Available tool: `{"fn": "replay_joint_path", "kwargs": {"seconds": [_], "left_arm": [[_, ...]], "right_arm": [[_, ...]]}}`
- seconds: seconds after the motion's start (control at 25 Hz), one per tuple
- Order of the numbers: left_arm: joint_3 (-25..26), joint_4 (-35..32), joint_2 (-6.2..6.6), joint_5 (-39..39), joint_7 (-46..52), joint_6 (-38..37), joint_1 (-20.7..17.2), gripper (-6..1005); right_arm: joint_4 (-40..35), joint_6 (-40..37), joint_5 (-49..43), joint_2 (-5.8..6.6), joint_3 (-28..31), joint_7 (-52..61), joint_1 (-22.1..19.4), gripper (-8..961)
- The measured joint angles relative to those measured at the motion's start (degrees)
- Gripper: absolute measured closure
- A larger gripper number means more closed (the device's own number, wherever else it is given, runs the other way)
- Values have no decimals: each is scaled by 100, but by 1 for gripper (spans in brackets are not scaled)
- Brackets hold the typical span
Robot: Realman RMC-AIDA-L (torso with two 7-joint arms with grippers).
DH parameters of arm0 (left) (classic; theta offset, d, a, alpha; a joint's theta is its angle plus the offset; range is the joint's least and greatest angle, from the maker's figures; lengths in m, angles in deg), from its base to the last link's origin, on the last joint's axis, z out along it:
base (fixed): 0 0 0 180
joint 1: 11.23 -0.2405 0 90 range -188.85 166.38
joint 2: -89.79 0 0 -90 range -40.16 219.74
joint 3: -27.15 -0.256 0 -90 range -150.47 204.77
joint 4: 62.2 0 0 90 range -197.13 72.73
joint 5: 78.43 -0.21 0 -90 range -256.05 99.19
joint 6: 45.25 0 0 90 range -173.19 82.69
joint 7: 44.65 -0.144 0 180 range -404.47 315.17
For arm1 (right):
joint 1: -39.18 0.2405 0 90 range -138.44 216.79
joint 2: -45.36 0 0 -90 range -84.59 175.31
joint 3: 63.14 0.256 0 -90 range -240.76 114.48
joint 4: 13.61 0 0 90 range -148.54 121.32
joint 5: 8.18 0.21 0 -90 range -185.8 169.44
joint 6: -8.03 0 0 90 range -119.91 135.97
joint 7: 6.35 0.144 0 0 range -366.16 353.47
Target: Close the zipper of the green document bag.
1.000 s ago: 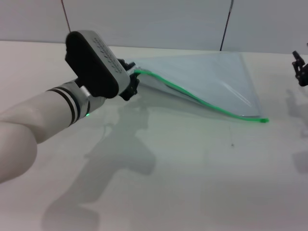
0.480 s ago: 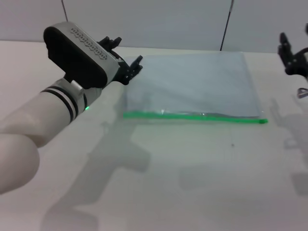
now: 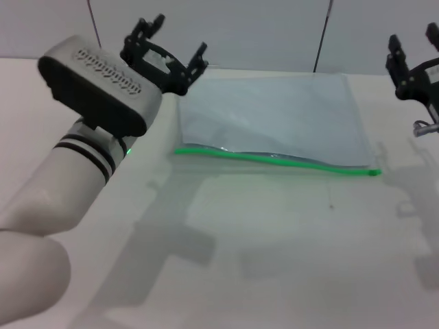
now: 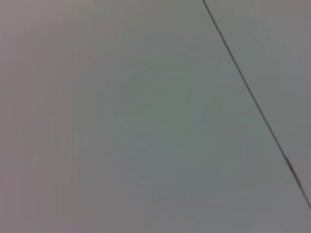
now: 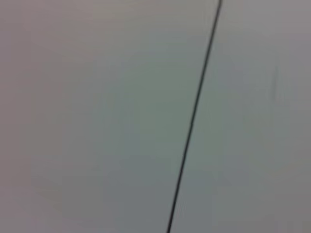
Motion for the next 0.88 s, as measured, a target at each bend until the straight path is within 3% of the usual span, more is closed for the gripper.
{"fn": "replay_joint_path", "kwargs": {"seconds": [0.16,0.32,0.88], "left_arm": [[-257,309,1,52,375,863,16,218],[-354,456,2,78,625,1254,32,220],[-426,586,5,143,638,1348,103,224]], "right_arm": [[85,-280,764,2,-354,-473,47,383],[214,-549,1545,9,-662,-774,138,383],[457,-856,2165,20,-901,-754,311,383]]}}
